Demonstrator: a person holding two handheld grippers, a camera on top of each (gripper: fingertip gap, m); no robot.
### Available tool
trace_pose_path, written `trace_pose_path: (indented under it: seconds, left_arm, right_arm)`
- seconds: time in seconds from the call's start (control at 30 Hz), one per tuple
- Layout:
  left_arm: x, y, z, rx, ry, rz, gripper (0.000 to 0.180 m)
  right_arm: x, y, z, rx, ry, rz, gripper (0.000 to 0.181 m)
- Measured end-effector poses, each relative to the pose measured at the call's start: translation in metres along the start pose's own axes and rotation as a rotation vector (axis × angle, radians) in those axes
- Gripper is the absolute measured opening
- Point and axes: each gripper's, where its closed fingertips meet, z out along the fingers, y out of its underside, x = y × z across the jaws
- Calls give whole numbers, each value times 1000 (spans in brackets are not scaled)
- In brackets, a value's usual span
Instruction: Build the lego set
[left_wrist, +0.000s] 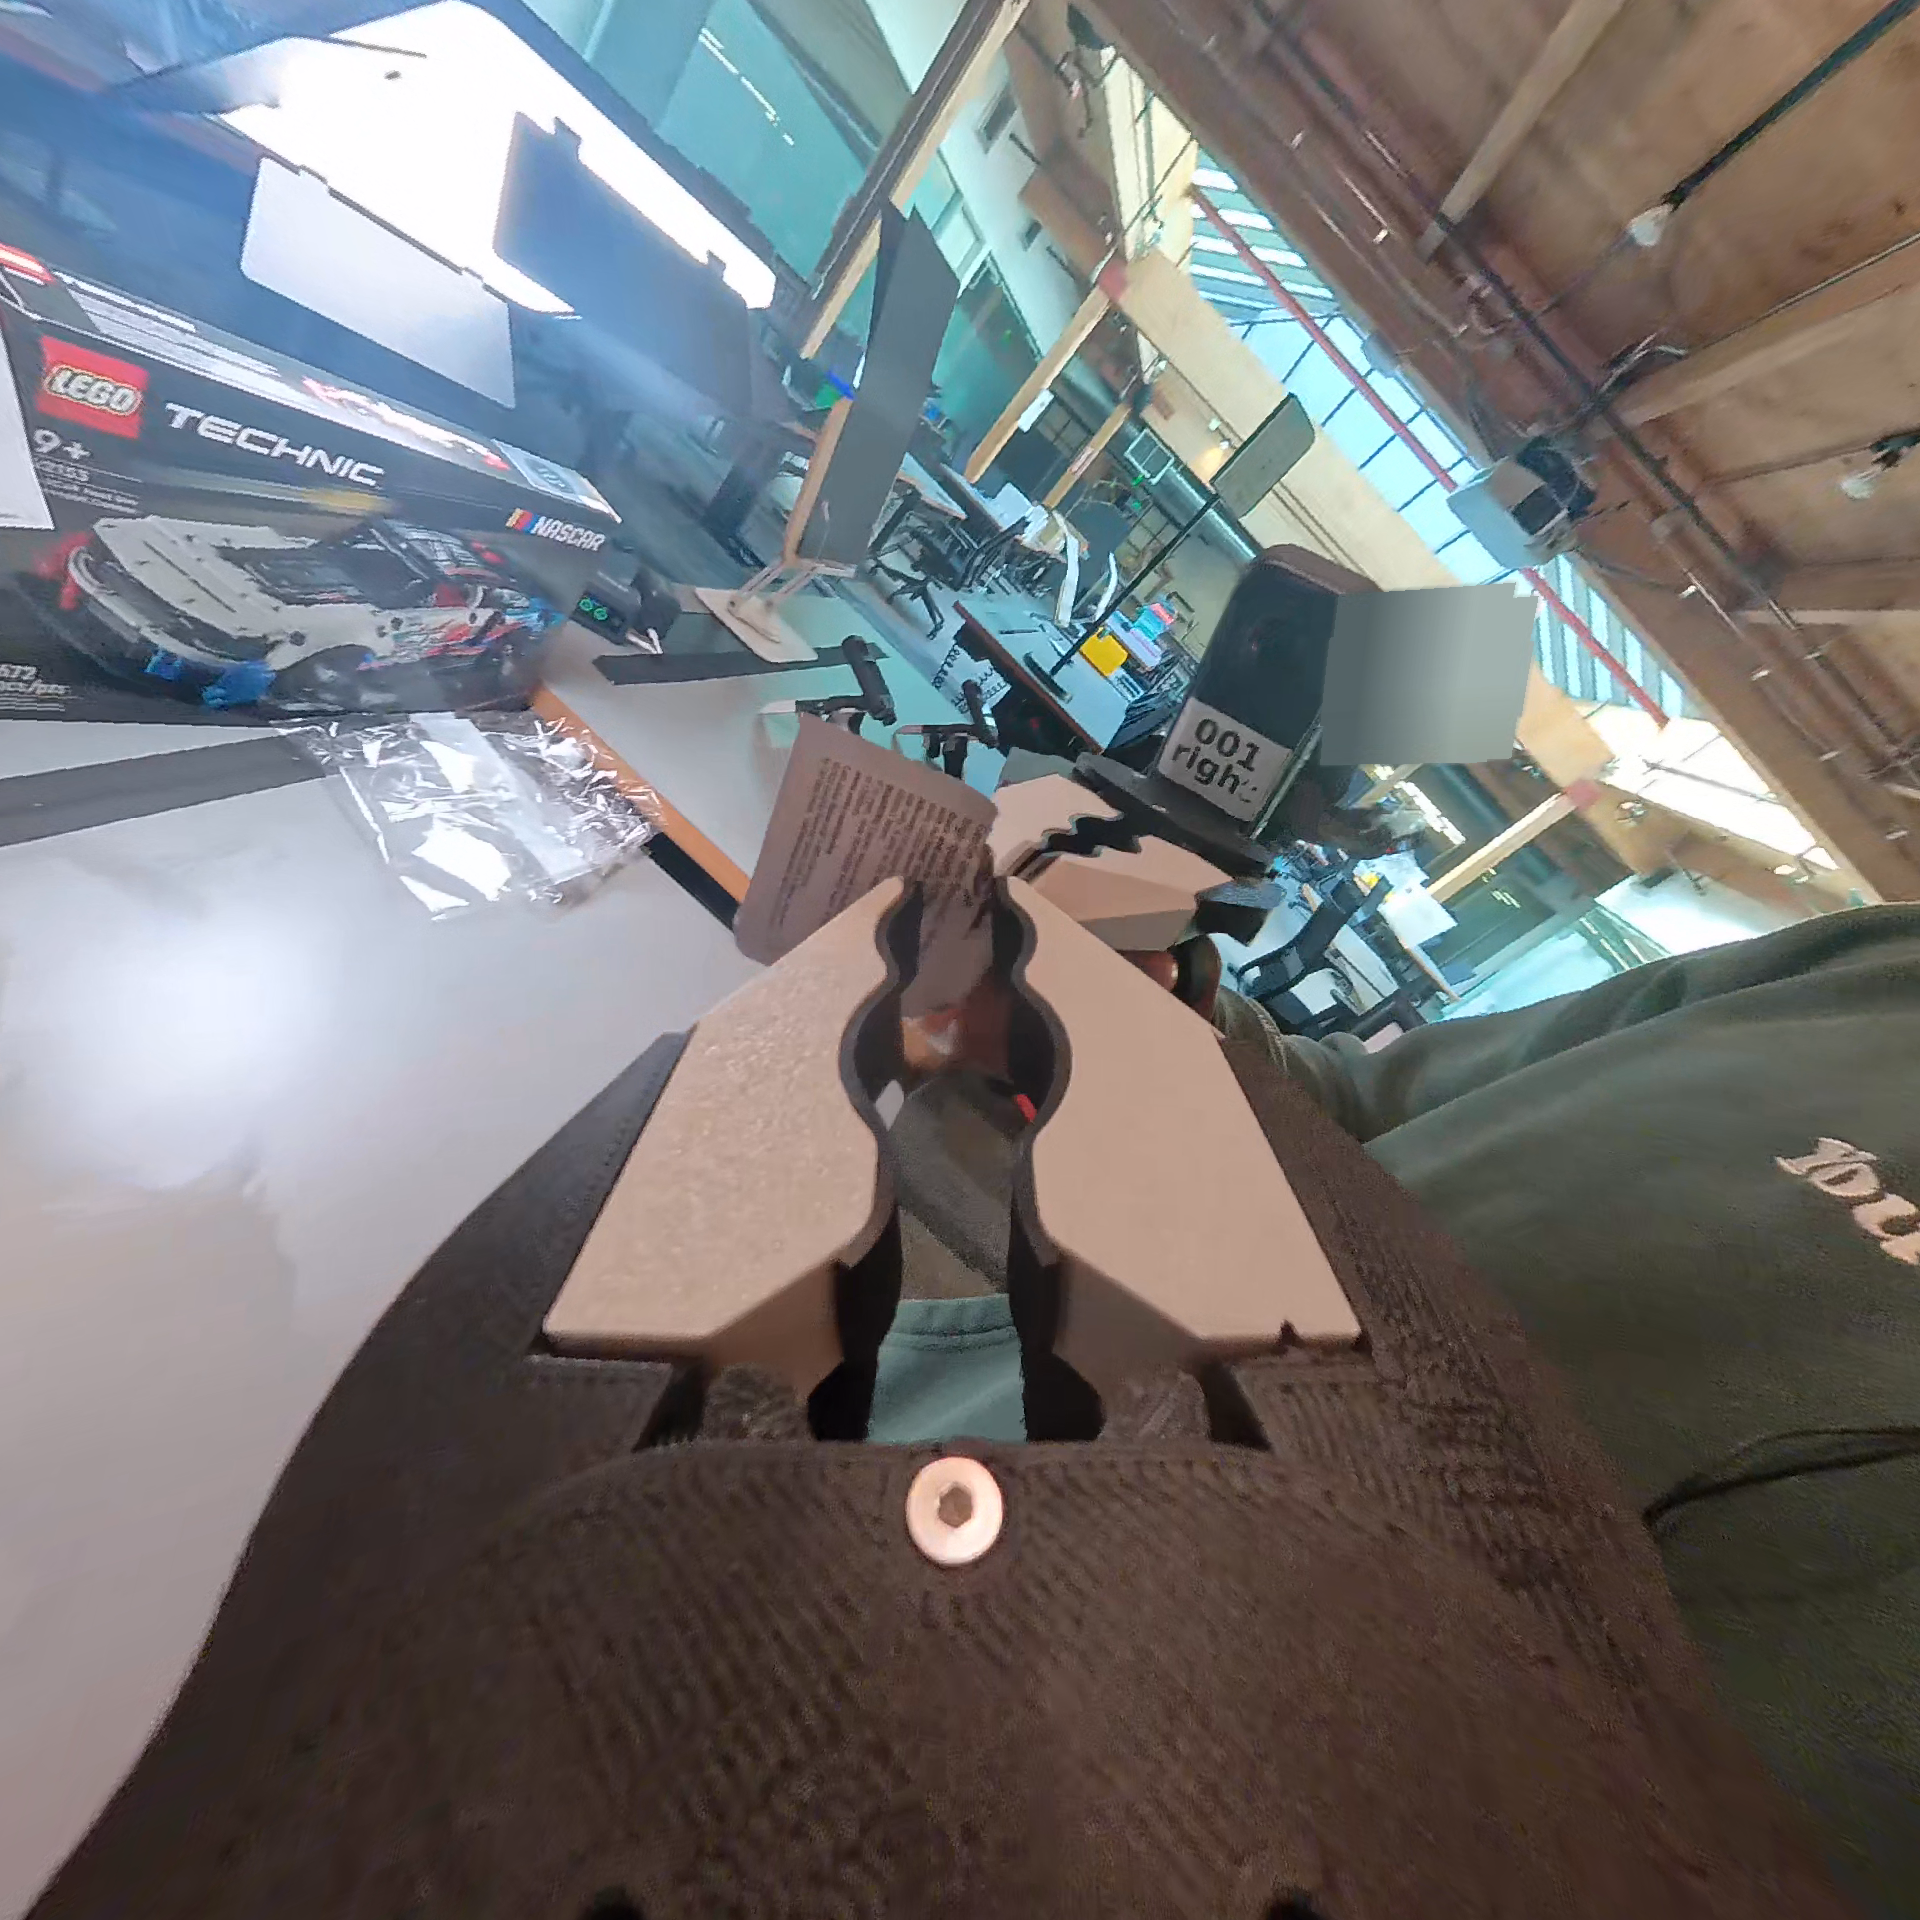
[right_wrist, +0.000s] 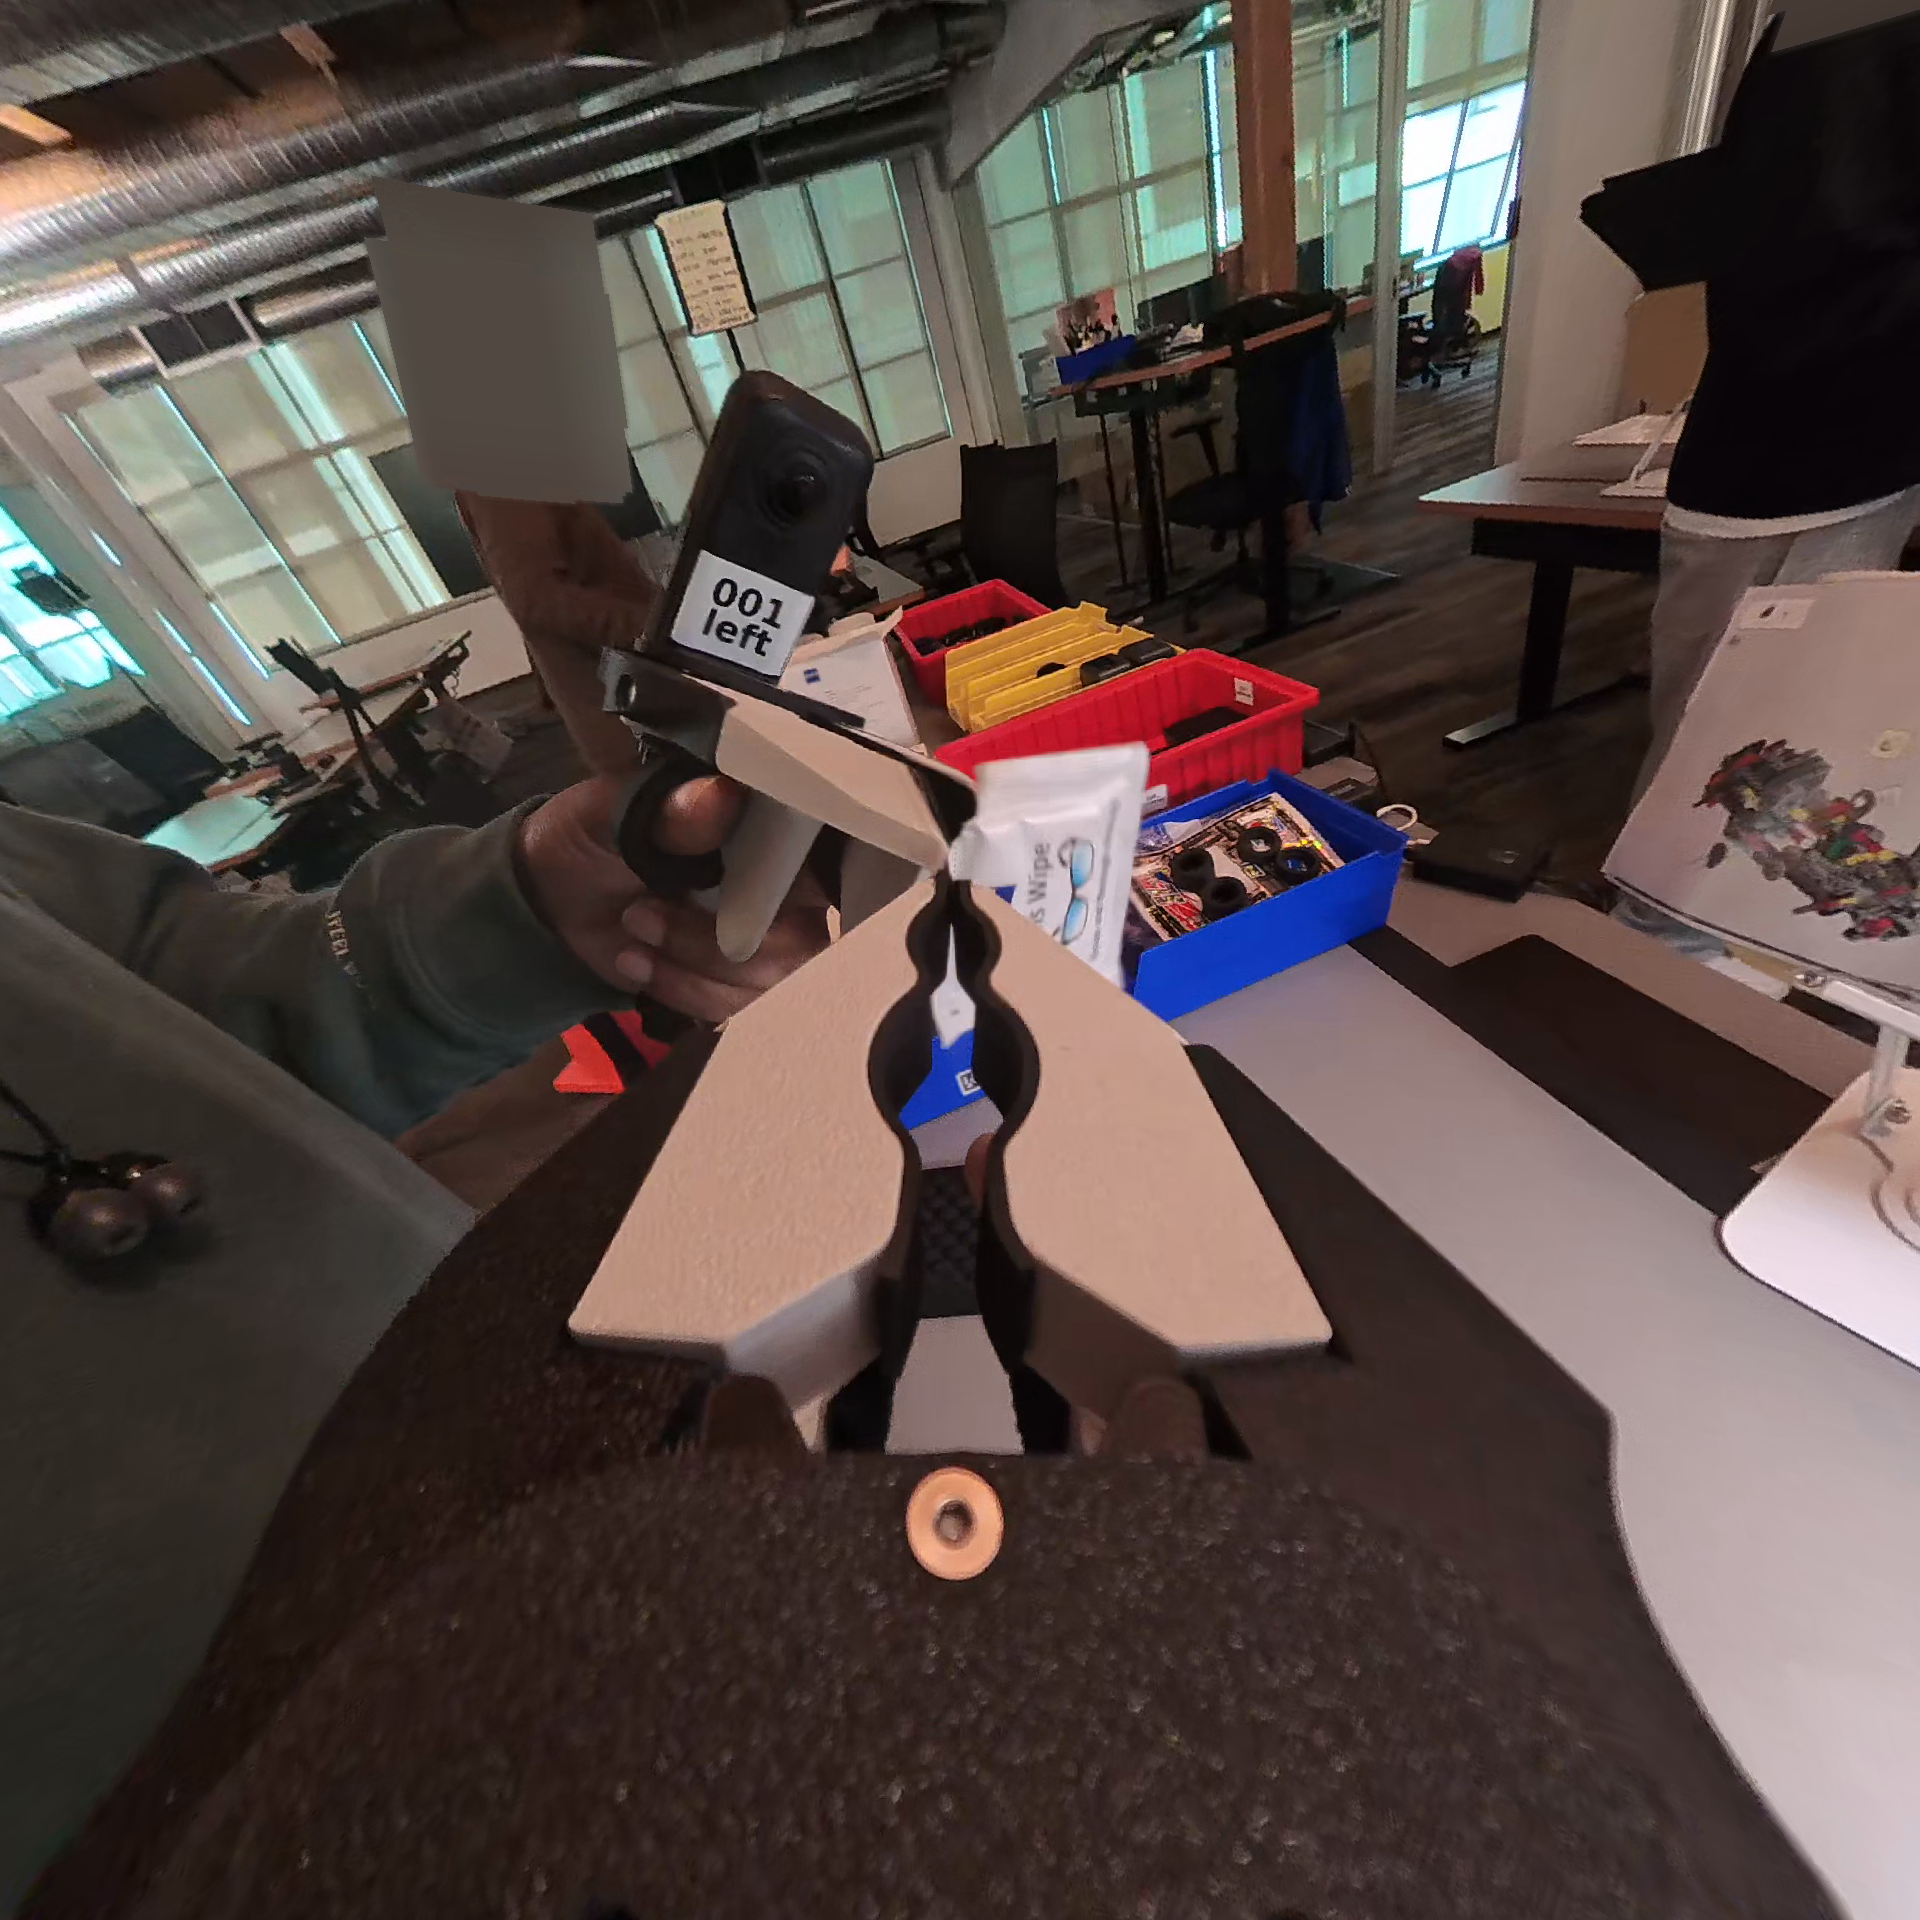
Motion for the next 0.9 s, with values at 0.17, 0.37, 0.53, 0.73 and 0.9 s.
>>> trace_pose_path:
  seconds: [0.17, 0.37, 0.53, 0.73, 0.9]
  left_arm:
    - [2, -2, -1, 14, 14, 9, 8]
    - [10, -1, -3, -15, 47, 54, 0]
    - [5, 7, -4, -115, -49, 175, 0]
    - [-33, 22, -20, -277, -293, 309, 0]
    - [-11, 16, -14, -167, -143, 167, 0]
  right_arm:
    - [-2, -3, 1, -3, -9, -49, 0]
    - [-7, -4, 1, -2, -51, -101, 0]
    - [-7, 4, 2, -41, -53, -163, 0]
    - [9, 5, -9, -47, 2, -156, 0]
    - [12, 4, -12, -29, -19, -92, 0]
